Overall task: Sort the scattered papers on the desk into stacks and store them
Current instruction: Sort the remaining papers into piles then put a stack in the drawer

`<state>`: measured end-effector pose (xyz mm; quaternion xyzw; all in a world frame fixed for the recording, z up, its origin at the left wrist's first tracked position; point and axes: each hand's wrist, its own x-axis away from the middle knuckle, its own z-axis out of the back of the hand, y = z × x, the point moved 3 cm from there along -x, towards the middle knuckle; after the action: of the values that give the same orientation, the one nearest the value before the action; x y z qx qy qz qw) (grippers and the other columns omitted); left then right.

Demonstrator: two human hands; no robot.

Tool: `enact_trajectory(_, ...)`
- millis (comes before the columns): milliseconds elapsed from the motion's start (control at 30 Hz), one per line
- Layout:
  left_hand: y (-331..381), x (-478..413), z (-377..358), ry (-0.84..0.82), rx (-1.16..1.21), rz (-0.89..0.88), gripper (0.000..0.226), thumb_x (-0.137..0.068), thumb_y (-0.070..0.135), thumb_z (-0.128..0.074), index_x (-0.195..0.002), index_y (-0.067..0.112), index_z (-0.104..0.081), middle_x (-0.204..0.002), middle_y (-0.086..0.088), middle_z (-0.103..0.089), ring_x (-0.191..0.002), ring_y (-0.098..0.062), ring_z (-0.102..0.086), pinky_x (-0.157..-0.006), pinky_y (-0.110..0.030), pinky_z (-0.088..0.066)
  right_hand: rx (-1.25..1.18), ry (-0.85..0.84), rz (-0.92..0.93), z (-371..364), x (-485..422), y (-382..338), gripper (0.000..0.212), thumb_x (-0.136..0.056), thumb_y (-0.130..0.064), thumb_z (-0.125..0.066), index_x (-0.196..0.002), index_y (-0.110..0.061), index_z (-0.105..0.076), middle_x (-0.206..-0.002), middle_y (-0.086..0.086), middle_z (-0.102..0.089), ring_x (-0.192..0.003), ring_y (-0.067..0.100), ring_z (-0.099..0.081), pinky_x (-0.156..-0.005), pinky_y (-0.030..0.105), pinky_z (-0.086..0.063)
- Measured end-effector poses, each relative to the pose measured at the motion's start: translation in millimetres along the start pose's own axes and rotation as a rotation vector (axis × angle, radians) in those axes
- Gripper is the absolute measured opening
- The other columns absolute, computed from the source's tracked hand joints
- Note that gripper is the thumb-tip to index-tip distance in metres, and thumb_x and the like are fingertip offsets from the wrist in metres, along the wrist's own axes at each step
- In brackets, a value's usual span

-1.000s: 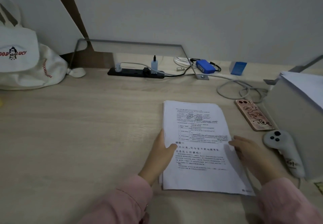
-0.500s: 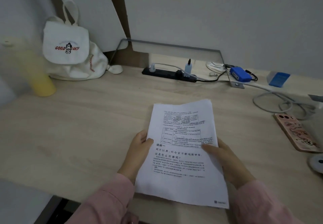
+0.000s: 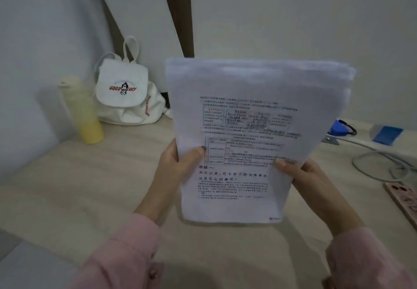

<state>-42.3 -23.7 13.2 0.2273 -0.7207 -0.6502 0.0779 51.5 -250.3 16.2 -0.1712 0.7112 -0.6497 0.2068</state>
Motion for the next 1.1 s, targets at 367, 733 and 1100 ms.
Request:
enact_trajectory(367, 28, 10, 0, 0.027, -0.162, -0.21, 0.044, -0.069, 0.023, -0.068, -0.108, 0.03, -0.048, -0.101, 0.018, -0.065, -0.092, 0.012, -0.061, -0.073, -0.005, -0.046, 0.093, -0.015, 0.028, -9, -7, 25, 0.043, -0.069, -0.018, -0.07, -0.111, -0.025, -0.064, -0.11, -0.007, -0.071, -0.099, 0.012, -0.067, -0.076, 0.023, -0.056)
enact_trajectory(733, 117, -19, -92, -0.339, -1.694, -0.674, 0.039, -0.089, 0.045, -0.048, -0.12, 0.022, -0.048, -0.111, -0.001, -0.064, -0.095, -0.023, -0.057, -0.068, -0.032, -0.033, 0.04, -0.044, -0.004, -8, -13, 22, 0.043, -0.067, -0.021, -0.075, -0.109, -0.022, -0.066, -0.108, -0.003, -0.073, -0.098, 0.016, -0.068, -0.076, 0.025, -0.056)
enact_trajectory(1100, 133, -23, -28, -0.169, -1.087, -0.462, 0.044, -0.09, 0.042, -0.052, -0.129, 0.021, -0.053, -0.119, -0.002, -0.064, -0.111, -0.024, -0.058, -0.085, -0.03, -0.043, 0.311, 0.109, -0.213, 46, -1, 41, 0.081, -0.052, -0.059, -0.073, -0.121, -0.02, -0.053, -0.117, 0.0, -0.064, -0.101, 0.014, -0.062, -0.082, 0.026, -0.047)
